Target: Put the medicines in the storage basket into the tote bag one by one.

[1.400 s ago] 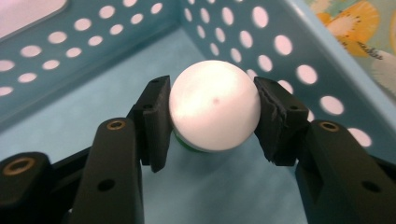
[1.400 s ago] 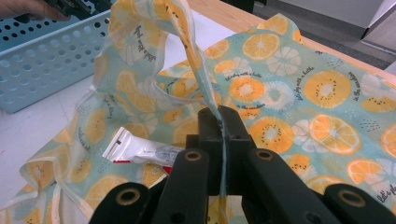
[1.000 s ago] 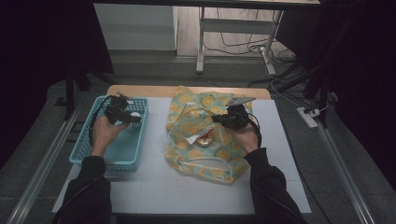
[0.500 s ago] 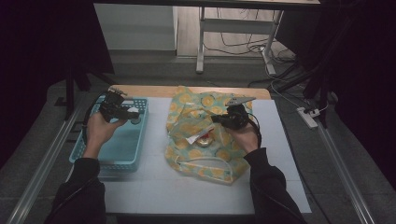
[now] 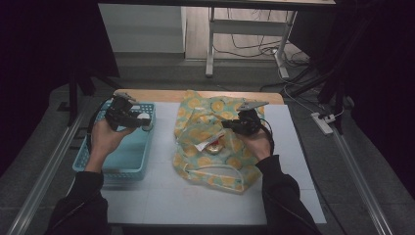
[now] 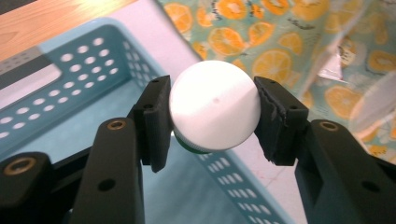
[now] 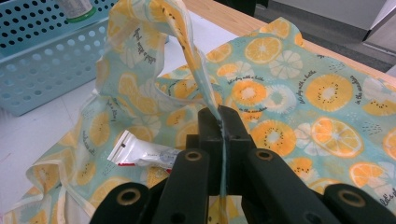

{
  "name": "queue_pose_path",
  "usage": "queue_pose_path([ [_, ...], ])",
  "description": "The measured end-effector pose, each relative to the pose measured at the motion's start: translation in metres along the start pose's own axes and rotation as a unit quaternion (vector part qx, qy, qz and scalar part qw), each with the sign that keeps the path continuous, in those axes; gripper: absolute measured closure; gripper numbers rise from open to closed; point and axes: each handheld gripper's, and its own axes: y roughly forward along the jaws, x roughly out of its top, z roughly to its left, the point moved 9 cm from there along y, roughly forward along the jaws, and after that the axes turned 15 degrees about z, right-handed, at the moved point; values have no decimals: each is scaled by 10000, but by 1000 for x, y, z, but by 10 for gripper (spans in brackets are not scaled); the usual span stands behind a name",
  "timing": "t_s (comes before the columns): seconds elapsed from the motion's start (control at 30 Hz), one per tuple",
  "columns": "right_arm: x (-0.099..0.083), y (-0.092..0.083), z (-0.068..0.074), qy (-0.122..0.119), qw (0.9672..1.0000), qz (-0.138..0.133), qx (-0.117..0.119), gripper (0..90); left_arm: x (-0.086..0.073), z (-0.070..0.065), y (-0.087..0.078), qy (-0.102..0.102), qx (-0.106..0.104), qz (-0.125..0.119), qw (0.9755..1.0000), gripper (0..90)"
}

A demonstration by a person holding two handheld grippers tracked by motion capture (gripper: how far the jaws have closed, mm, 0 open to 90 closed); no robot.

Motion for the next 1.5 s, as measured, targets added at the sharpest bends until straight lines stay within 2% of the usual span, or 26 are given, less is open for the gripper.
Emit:
queue_pose_path([
  [0.2,0,1,-1,8,10000,9,-3,890,5,-24,3,217,-193,-49,9996,503],
  [0.47,-1,1,-1,29,10000,11,-3,890,15,-57,12,605,-352,0,9976,503],
  [0.9,-1,0,-3,49,10000,-1,-21,889,38,-107,34,1125,-617,-21,9917,503],
  [1.1,-1,0,-3,43,10000,-3,-21,890,51,-126,49,1282,-698,-22,9893,502],
  [1.5,-1,0,-5,59,10000,-2,-35,889,75,-156,75,1571,-726,-7,9849,502],
])
